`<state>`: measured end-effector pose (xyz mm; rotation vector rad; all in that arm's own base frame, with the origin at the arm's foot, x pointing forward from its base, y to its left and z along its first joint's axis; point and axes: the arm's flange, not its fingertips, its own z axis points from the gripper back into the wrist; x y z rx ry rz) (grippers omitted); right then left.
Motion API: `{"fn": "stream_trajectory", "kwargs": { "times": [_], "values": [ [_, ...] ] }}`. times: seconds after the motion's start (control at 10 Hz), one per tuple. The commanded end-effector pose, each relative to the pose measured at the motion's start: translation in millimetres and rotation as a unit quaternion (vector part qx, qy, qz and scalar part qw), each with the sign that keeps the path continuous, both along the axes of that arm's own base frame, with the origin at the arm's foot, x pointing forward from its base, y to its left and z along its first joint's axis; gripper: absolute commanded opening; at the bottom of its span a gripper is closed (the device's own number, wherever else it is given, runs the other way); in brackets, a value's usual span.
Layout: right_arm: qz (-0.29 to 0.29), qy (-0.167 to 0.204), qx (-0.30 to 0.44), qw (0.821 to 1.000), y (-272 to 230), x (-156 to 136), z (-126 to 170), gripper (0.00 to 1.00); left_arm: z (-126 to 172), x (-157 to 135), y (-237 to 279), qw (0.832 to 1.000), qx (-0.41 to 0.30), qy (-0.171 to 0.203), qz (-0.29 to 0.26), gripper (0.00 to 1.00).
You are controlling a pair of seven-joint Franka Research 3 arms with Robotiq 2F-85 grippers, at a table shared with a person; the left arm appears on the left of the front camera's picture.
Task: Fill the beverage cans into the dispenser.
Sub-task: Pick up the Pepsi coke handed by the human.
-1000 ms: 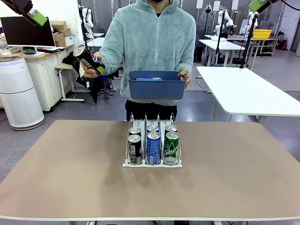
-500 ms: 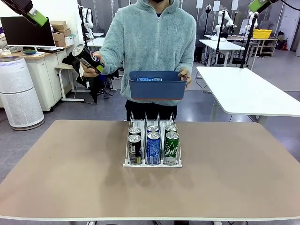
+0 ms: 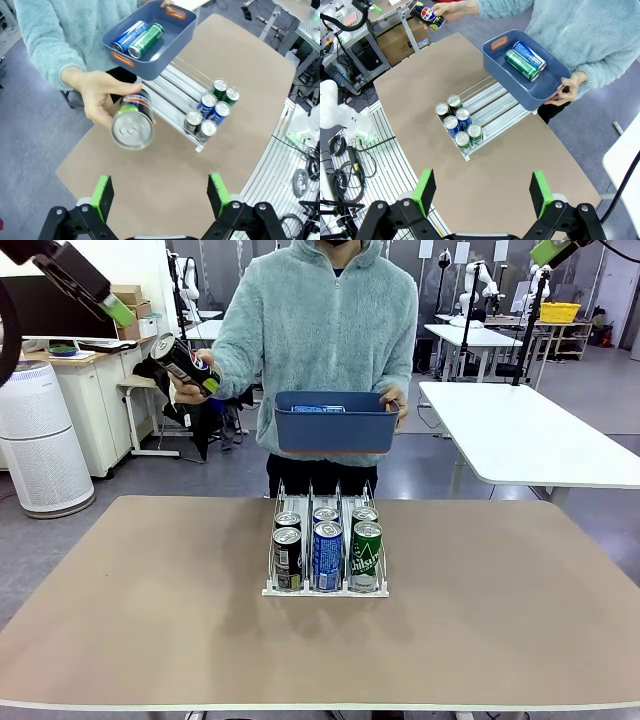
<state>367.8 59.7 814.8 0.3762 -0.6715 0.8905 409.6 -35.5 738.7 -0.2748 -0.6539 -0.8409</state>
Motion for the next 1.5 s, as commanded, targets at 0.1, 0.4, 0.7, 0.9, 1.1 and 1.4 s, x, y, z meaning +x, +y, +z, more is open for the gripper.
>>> {"fn": "stream_trajectory", "kwargs": {
  "times": [0.1, 0.4, 0.7, 0.9, 1.1, 1.4],
  "values": [
    [0.0, 0.005, 0.003, 1.0, 1.0, -1.6, -0.4, 1.0, -25.3, 16.5, -11.4, 1.0, -0.005, -0.021, 0.01, 1.0],
    [0.0, 0.005, 0.003, 1.0, 1.0, -1.6, -0.4, 1.0, -47.5, 27.8, -20.0, 0.999, -0.02, -0.033, 0.033, 1.0],
    [0.0, 0.005, 0.003, 1.0, 1.0, -1.6, -0.4, 1.0, -58.0, 33.4, -25.8, 0.996, -0.029, -0.068, 0.043, 1.0],
    [0.0, 0.005, 0.003, 1.0, 1.0, -1.6, -0.4, 1.0, -64.0, 37.1, -25.3, 0.995, -0.048, -0.078, 0.034, 1.0],
    [0.0, 0.005, 0.003, 1.0, 1.0, -1.6, -0.4, 1.0, -59.2, 35.7, -19.3, 0.995, -0.084, -0.053, 0.021, 1.0],
    [0.0, 0.005, 0.003, 1.0, 1.0, -1.6, -0.4, 1.0, -54.9, 34.1, -24.0, 0.995, -0.062, -0.061, 0.046, 1.0]
  ]
}}
